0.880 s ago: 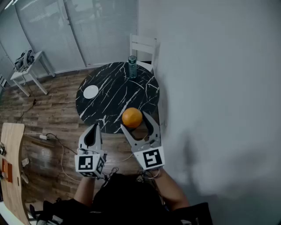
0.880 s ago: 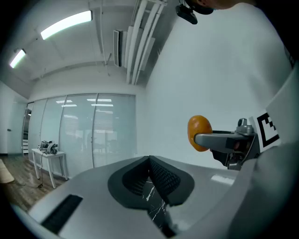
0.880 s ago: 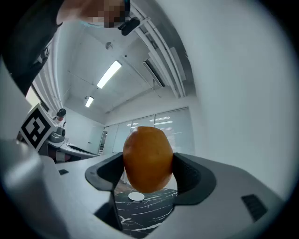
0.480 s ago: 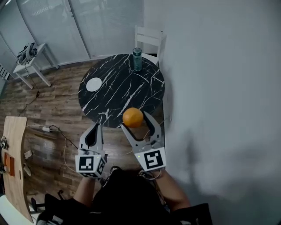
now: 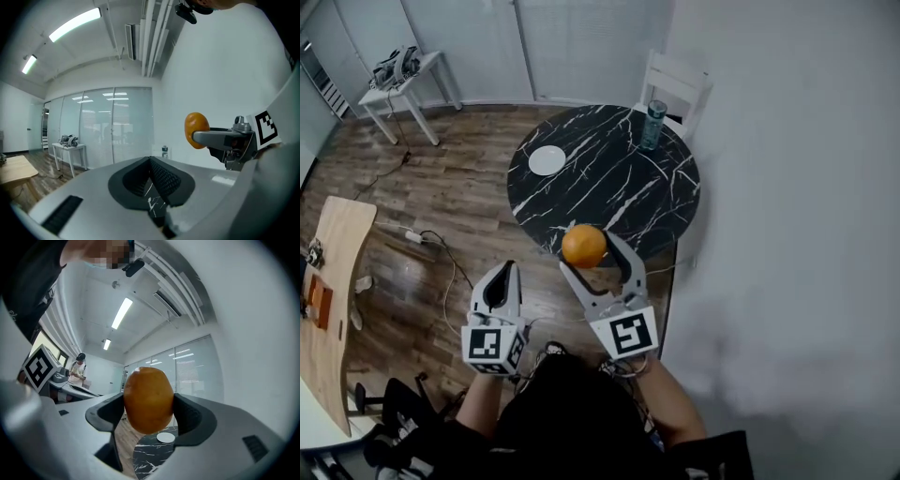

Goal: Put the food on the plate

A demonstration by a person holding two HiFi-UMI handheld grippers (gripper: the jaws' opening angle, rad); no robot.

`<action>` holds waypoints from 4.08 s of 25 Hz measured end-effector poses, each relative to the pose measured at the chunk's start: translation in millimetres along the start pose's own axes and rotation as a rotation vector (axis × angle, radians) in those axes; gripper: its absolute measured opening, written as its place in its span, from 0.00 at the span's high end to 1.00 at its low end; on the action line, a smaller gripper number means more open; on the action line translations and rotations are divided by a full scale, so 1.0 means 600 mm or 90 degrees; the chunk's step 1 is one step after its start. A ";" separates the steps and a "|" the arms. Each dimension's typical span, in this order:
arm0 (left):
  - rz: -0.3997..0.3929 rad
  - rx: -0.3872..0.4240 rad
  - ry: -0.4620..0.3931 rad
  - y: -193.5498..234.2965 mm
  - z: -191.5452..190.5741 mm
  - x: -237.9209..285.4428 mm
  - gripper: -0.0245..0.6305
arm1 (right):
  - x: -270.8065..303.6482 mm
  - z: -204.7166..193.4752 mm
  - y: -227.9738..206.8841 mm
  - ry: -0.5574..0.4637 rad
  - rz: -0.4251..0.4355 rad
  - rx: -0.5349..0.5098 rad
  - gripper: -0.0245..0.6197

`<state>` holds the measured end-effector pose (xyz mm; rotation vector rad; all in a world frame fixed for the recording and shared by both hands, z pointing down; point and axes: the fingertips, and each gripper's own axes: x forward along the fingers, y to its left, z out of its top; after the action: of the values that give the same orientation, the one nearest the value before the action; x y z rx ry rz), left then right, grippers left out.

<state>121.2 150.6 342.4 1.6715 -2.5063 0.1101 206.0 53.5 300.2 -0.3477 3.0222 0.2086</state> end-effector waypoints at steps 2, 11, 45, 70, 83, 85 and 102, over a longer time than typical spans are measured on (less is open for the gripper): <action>0.021 -0.005 -0.004 0.044 0.003 -0.008 0.96 | 0.036 0.004 0.027 -0.004 0.018 -0.001 0.47; 0.044 -0.012 -0.011 0.160 -0.003 -0.024 0.96 | 0.144 -0.004 0.112 0.005 0.070 -0.006 0.47; -0.227 -0.082 0.189 0.313 -0.120 0.331 0.96 | 0.428 -0.277 0.001 0.206 0.061 -0.050 0.47; -0.602 -0.203 0.382 0.188 -0.176 0.589 0.52 | 0.533 -0.460 -0.090 0.311 -0.055 -0.065 0.47; -0.689 -0.190 0.436 0.240 -0.215 0.679 0.59 | 0.612 -0.521 -0.115 0.392 -0.165 -0.008 0.46; -0.716 -0.181 0.446 0.242 -0.221 0.690 0.59 | 0.615 -0.532 -0.119 0.400 -0.192 0.017 0.46; -0.753 0.036 0.418 0.296 -0.254 0.802 0.59 | 0.538 -0.582 -0.148 0.395 -0.440 0.228 0.97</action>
<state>-215.5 -200.9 564.8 2.3166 -0.8563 0.4853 -112.8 -153.7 599.3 -1.6084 3.1324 -0.5826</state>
